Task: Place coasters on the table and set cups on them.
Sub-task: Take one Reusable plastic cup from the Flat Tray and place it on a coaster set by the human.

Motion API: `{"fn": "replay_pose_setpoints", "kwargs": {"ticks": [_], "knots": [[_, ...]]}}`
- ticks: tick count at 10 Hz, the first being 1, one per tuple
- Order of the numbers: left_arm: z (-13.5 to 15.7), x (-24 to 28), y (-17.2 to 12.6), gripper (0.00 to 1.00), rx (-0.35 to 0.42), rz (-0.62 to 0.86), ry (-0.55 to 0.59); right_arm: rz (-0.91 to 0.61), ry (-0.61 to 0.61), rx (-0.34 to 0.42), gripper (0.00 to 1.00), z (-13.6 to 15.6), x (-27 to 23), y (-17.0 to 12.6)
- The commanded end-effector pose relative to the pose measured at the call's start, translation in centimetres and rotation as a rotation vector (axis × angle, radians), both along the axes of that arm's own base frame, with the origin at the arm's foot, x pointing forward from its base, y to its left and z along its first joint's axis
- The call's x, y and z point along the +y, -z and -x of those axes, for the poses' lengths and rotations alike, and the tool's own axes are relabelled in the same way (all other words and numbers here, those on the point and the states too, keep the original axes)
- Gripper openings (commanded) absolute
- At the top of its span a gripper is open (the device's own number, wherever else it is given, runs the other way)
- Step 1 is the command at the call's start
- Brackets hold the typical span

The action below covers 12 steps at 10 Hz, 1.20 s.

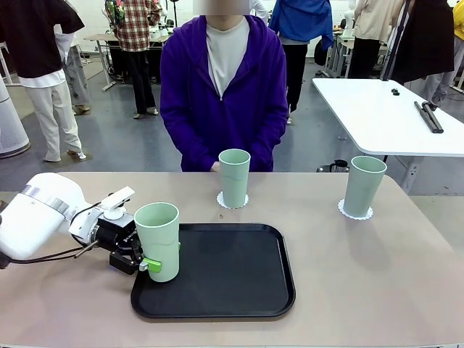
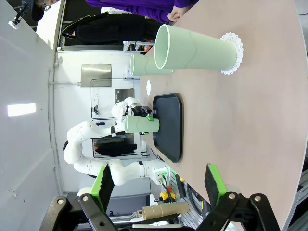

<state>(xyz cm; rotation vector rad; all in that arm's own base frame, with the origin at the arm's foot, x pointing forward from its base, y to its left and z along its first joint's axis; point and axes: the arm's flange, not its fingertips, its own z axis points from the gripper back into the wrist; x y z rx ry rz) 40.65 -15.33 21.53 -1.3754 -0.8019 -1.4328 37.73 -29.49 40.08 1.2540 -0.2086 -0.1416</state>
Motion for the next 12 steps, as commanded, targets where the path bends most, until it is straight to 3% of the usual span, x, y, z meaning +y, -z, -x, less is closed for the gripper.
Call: {"fn": "replay_pose_setpoints", "kwargs": {"ticks": [1, 6, 9, 12], "knots": [[0.5, 0.3, -2.1, 0.73, 0.002, 0.028, -0.039, 0.006, 0.004, -0.002, 1.00, 0.0, 0.0, -0.1], [1.8, -0.1, -14.2, 0.73, 0.011, 0.004, -0.135, 0.006, 0.004, -0.002, 1.00, 0.0, 0.0, -0.1], [3.4, -0.7, -20.5, 0.73, -0.070, 0.033, -0.160, 0.006, 0.004, -0.002, 1.00, 0.0, 0.0, -0.1], [4.8, -1.0, -22.0, 0.73, -0.105, 0.041, -0.152, 0.006, 0.004, -0.002, 1.00, 0.0, 0.0, -0.1]]}}
